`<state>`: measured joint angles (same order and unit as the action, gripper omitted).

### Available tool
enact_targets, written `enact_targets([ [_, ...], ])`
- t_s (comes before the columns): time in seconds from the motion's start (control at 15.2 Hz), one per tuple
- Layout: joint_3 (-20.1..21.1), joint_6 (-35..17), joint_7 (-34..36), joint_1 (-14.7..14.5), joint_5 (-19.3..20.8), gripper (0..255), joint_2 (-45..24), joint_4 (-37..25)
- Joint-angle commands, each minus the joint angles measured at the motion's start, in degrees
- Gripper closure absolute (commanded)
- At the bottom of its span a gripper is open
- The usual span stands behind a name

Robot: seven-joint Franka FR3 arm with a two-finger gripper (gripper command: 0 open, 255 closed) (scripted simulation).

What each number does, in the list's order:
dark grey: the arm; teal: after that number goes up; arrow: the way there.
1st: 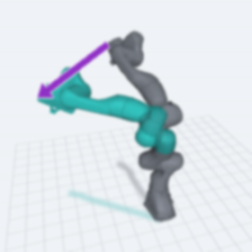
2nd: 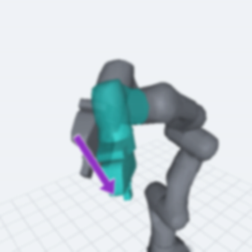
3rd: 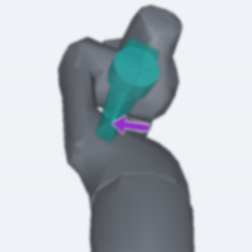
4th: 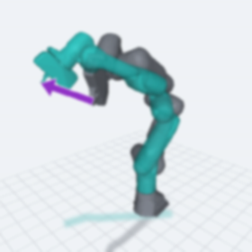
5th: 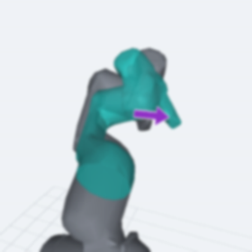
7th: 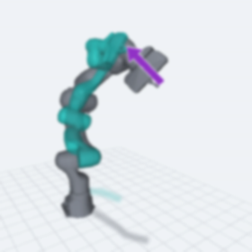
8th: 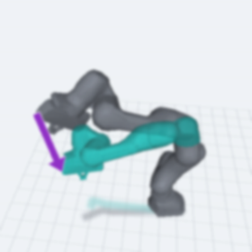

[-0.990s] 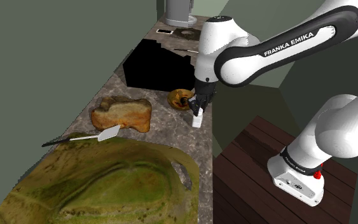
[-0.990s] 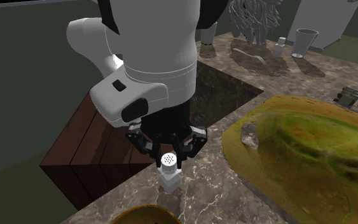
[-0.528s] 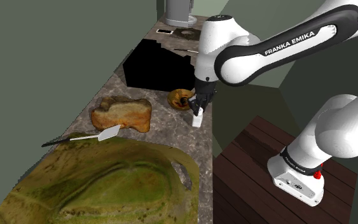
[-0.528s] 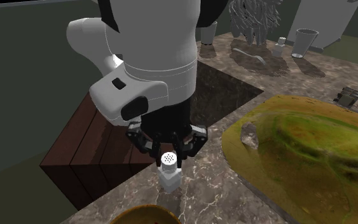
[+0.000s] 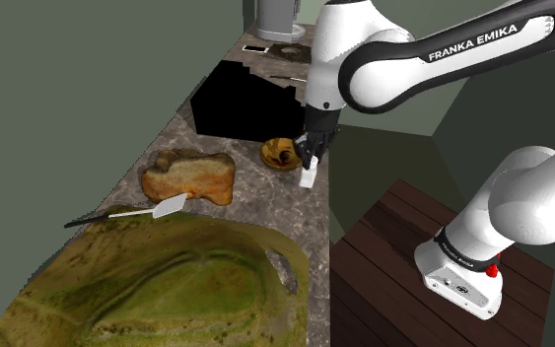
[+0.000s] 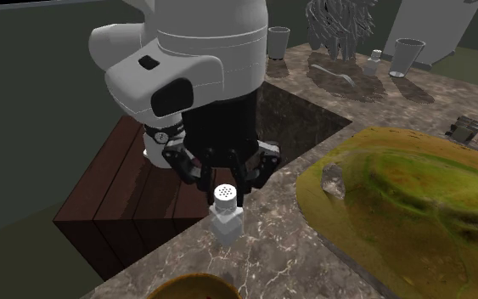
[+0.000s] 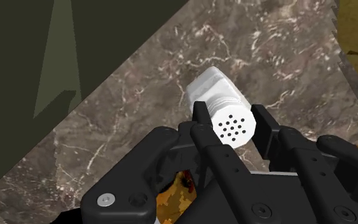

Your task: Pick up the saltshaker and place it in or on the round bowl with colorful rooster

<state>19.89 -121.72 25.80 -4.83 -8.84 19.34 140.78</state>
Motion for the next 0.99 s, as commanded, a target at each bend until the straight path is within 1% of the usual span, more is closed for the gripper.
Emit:
enact_targets([
  [0.0, -0.3, 1.7, -0.2, 0.1, 0.1, 255, 0.4, -1.2],
  [0.86, -1.6, 12.3, -0.3, 0.2, 0.3, 255, 3.6, -8.8],
  [0.92, -1.6, 12.3, -0.3, 0.2, 0.3, 255, 3.6, -8.8],
])
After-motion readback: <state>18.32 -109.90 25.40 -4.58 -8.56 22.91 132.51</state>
